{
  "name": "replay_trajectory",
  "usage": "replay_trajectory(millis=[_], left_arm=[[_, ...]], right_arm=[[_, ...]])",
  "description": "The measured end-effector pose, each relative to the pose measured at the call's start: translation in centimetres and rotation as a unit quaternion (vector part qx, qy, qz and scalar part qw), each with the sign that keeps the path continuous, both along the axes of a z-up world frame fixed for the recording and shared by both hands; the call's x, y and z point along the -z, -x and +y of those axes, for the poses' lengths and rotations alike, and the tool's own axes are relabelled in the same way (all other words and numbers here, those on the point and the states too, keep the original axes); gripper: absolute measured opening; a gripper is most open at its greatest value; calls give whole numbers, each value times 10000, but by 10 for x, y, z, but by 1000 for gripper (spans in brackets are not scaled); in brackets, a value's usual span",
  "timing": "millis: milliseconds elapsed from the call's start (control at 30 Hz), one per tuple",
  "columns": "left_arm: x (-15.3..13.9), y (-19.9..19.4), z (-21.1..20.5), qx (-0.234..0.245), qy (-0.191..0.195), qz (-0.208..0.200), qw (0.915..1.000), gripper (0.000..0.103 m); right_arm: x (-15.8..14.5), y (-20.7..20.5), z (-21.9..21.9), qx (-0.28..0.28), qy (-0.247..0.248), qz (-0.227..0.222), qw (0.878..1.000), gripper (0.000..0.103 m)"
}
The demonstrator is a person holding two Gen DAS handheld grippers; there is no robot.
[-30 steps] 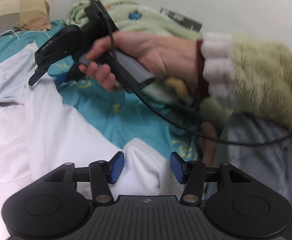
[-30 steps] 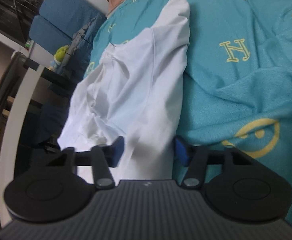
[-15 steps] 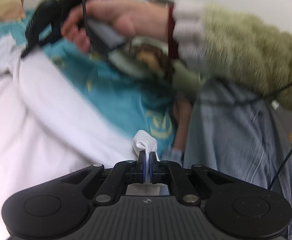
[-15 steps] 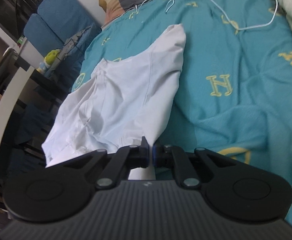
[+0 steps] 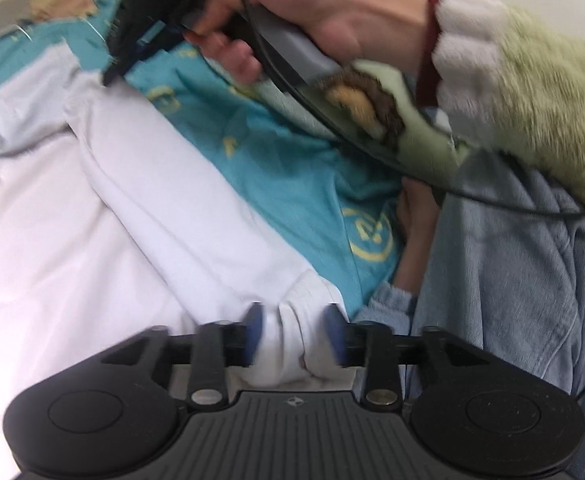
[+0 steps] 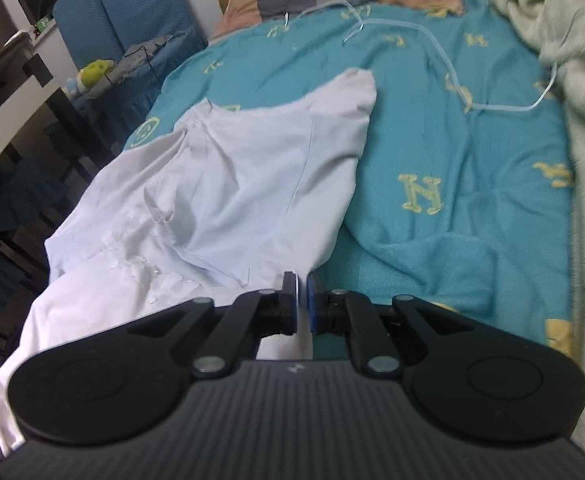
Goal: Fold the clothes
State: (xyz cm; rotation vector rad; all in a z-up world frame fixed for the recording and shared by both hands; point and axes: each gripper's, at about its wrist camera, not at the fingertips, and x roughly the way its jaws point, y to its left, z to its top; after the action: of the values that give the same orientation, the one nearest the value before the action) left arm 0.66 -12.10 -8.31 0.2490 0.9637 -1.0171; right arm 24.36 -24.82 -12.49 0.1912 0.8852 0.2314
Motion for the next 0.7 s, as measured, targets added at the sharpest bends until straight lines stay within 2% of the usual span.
replay_trajectory(millis=[133,267,467,700], left_arm=[[-17,5,8,-534,-39,-448,9976,65],[-31,4,22,-1199,15,-730,9901,76],[-45,-8,51,-2166,104,-912,9719,78],[-60,-11,70,-2512,111,-1172,9607,81]], right_arm=[[-20,26,6,9,130,-223,9997,10],[-40,55,16,30,21,-453,9990,10],[-62,110,35,17,-162,-852,9962,10],[-69,162,36,231,-347,-1008,9940,10]])
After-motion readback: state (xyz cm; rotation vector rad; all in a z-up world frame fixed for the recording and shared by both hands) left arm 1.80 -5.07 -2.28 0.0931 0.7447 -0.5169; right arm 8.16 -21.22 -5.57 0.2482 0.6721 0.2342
